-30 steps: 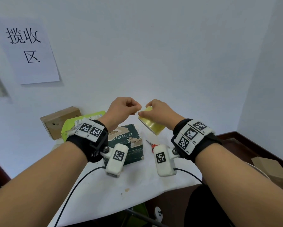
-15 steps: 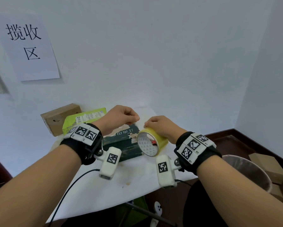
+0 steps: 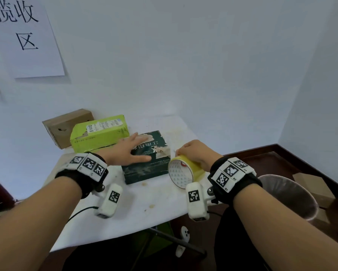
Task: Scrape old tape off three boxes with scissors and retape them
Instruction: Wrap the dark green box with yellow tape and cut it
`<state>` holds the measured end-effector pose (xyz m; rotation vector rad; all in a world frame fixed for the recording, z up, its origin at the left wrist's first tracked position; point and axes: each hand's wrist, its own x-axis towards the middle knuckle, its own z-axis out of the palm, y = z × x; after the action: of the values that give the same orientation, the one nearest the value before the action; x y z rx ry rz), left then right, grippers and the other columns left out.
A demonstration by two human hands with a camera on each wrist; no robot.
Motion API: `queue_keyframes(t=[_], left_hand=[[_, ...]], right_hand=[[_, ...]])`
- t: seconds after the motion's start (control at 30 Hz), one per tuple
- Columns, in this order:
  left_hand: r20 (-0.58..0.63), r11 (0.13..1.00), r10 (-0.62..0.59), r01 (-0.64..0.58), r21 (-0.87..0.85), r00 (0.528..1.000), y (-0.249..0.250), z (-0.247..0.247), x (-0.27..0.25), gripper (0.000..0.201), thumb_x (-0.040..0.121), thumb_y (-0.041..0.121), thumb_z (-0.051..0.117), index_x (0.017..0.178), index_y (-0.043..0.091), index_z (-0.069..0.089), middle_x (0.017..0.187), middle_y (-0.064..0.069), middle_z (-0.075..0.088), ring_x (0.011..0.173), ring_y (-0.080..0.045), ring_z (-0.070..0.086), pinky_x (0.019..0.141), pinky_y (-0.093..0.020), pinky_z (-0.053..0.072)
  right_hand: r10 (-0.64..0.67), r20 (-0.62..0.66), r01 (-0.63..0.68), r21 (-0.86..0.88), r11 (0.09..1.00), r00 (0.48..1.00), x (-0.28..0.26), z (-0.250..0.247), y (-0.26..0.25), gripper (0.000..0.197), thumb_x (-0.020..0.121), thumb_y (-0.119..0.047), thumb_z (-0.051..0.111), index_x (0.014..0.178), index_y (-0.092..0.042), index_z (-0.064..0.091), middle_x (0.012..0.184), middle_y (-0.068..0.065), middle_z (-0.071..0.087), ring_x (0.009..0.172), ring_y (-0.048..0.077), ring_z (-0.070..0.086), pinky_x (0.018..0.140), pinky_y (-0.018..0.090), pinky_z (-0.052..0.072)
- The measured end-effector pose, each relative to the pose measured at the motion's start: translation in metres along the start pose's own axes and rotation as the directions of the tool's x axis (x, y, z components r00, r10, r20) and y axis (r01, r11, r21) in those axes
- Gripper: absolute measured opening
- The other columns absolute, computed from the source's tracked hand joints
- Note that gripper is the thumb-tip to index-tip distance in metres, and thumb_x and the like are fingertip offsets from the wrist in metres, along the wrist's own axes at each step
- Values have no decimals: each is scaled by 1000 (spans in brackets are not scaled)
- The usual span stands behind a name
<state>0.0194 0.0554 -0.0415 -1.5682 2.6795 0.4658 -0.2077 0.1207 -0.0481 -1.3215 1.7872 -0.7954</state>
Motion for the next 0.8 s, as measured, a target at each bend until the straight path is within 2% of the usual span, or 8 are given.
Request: queue_keyframes(t=[0.1, 0.2, 0.27, 0.33, 0.4, 0.47, 0.6, 0.8], left_hand=[[-49, 992, -45, 50, 118, 998, -4, 18, 7, 79, 85, 67, 47, 151, 39, 12, 156, -5, 17, 143, -34, 12, 117, -49, 17], [-98, 955, -131, 153, 256, 986, 5, 27, 13, 79, 84, 72, 40, 150, 41, 8, 154, -10, 23, 140, -37, 23, 111, -57, 24], [-140, 932, -135, 173, 317, 981, 12, 26, 13, 75, 87, 71, 38, 150, 41, 10, 153, -7, 26, 139, -33, 28, 108, -58, 23], [-191, 957, 18, 39, 289, 981, 16, 24, 12, 68, 90, 63, 42, 149, 41, 18, 154, 0, 27, 140, -25, 28, 111, -50, 24], [-246, 960, 218, -163, 226, 945, 14, 23, 12, 57, 94, 51, 49, 146, 37, 33, 149, 3, 36, 136, -17, 34, 110, -37, 28], [-283, 948, 299, -248, 202, 912, 12, 24, 11, 49, 94, 45, 52, 142, 33, 44, 140, 4, 45, 129, -15, 40, 107, -30, 29], [-332, 942, 311, -242, 233, 891, 9, 30, 13, 44, 96, 42, 51, 139, 31, 50, 137, 4, 49, 128, -19, 41, 105, -30, 29], [-317, 954, 253, -182, 238, 914, 10, 34, 18, 44, 98, 44, 45, 142, 38, 42, 140, 5, 42, 129, -18, 34, 106, -34, 30]], right_hand=[[22, 31, -27, 166, 986, 999, 4, 3, -2, 20, 87, -21, 64, 95, -3, 68, 85, 13, 62, 76, 24, 55, 67, 32, 47], [20, -15, -16, 208, 978, 1000, 10, 5, -2, 22, 89, -20, 63, 98, -1, 68, 86, 12, 62, 79, 25, 56, 68, 33, 48], [19, -57, -8, 186, 983, 998, 16, 5, -1, 18, 88, -18, 61, 92, -3, 68, 85, 12, 61, 80, 25, 55, 72, 33, 48], [22, -86, -9, 156, 988, 996, 20, 5, 1, 17, 88, -18, 60, 90, -4, 68, 87, 12, 62, 84, 26, 55, 77, 35, 48], [27, -101, -12, 141, 990, 995, 22, 4, 4, 21, 88, -19, 59, 96, -2, 69, 90, 11, 63, 87, 26, 56, 79, 34, 47], [23, -110, -8, 142, 990, 994, 24, 5, 6, 24, 88, -19, 59, 98, 0, 69, 91, 12, 63, 87, 25, 55, 79, 34, 47], [23, -117, -4, 159, 987, 993, 27, 6, 10, 17, 87, -18, 60, 89, -3, 69, 89, 12, 62, 85, 25, 55, 78, 34, 47], [16, -137, 5, 152, 988, 990, 29, 7, 14, 19, 86, -19, 60, 89, -3, 70, 94, 15, 67, 94, 29, 59, 83, 38, 49]])
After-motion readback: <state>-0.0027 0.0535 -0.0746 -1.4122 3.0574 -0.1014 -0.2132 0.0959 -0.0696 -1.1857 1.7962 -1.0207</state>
